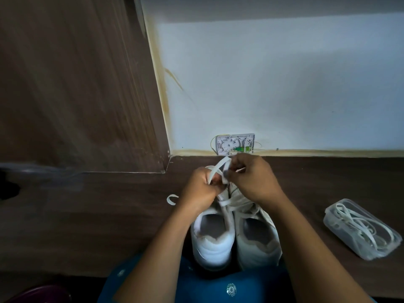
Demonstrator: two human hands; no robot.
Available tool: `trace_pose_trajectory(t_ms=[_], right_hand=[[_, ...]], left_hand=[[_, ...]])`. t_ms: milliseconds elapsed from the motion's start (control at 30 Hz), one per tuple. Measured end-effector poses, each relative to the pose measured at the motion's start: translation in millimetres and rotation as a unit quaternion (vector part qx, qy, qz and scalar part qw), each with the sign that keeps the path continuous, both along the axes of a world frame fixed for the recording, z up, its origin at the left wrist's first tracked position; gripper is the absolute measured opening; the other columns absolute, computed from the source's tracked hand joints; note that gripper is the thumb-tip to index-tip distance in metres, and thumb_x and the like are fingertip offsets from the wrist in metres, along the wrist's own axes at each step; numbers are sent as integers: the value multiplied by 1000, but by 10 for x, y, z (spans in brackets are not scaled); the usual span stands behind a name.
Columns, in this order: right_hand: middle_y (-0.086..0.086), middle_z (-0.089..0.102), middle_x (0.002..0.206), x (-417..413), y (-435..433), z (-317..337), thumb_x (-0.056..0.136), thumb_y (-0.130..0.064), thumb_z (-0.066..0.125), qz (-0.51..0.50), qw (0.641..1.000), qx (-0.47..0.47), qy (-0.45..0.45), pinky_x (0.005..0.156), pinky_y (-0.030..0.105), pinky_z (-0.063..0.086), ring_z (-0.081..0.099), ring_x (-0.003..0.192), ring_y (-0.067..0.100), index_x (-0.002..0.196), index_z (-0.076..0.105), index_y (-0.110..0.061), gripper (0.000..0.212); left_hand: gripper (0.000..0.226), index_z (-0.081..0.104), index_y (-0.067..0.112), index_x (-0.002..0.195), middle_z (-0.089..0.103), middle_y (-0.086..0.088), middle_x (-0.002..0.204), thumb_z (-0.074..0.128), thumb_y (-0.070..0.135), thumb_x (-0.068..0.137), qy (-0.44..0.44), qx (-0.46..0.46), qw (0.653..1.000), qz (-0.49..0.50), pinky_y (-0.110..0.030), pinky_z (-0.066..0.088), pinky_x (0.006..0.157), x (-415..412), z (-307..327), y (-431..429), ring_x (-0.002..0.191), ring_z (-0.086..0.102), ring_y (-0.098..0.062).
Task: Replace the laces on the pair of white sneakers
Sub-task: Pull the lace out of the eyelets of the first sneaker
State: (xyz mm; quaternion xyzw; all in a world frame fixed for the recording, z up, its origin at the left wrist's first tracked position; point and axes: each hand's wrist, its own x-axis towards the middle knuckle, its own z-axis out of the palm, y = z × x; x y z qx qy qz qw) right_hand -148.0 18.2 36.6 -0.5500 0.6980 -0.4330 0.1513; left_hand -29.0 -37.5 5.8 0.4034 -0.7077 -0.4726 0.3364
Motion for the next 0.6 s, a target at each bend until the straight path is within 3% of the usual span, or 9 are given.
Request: trace_pose_trajectory(t_ms=[67, 133, 167, 233, 333, 367, 467, 533, 600], right_hand=[[1, 68, 75, -41, 27, -22, 74, -10, 71, 37, 997, 59, -36, 67, 24, 46, 61, 70, 13, 71, 65, -21, 12], [9, 66, 71, -32, 45, -53, 74, -13, 71, 86, 990, 109, 0, 64, 29, 46, 58, 64, 20, 71, 68, -11, 6], [12, 62, 67, -18, 42, -68, 77, -15, 70, 98, 988, 113, 32, 59, 27, 43, 53, 58, 18, 69, 66, -5, 14], [10, 55, 59, 18, 12, -52, 82, -12, 67, 59, 996, 46, 53, 51, 19, 34, 42, 48, 5, 65, 63, -3, 20], [-6, 39, 43, -5, -25, 60, 84, -8, 65, -54, 992, -113, -26, 45, 16, 27, 38, 42, 4, 54, 48, -17, 35], [-6, 36, 41, -27, -36, 72, 85, -11, 65, -64, 988, -131, -42, 45, 17, 26, 37, 42, 5, 54, 45, -18, 38], [-8, 44, 43, -5, -29, 46, 82, -17, 68, -27, 998, -54, 3, 47, 19, 29, 40, 44, 5, 54, 51, -16, 33], [-7, 55, 50, 13, -14, 24, 80, -17, 66, 15, 998, 1, -59, 52, 19, 35, 45, 47, 2, 55, 61, -15, 26], [-1, 58, 55, 7, 16, 79, 80, -19, 68, 68, 976, 13, -207, 53, 25, 38, 50, 54, 10, 58, 67, -15, 22]], left_hand=[[38, 66, 20, 58, 62, -8, 69, 60, -12, 79, 80, 18, 996, 41, -28, 42, 65, -46, 63, 17, 68, 54, -17], [33, 66, 22, 70, 67, 6, 67, 58, -6, 86, 157, 35, 985, 57, -18, 45, 65, -79, 120, 39, 66, 58, -5], [30, 66, 20, 72, 67, 7, 67, 57, -4, 87, 163, 40, 984, 55, -17, 45, 66, -92, 139, 53, 67, 58, -4], [28, 67, 19, 75, 65, -2, 74, 56, -3, 87, 150, 63, 986, 41, -23, 45, 67, -77, 126, 62, 72, 57, -12], [14, 65, 9, 77, 60, -12, 74, 58, -2, 80, 103, 124, 987, 8, -30, 42, 67, 1, 70, 46, 71, 55, -21], [2, 63, 3, 75, 55, -13, 72, 62, 1, 76, 64, 112, 992, -12, -31, 39, 66, 23, 75, 51, 69, 52, -21], [24, 55, -1, 58, 43, -10, 68, 70, -1, 76, 16, -33, 999, -1, -27, 33, 59, -15, 48, 18, 62, 42, -17], [28, 58, 8, 57, 48, -7, 69, 67, -10, 76, 78, -63, 994, 42, -21, 36, 59, -59, 66, 27, 64, 45, -13], [28, 66, 12, 61, 55, -4, 67, 65, -10, 77, 170, -27, 984, 47, -21, 40, 60, -65, 140, 67, 67, 48, -14]])
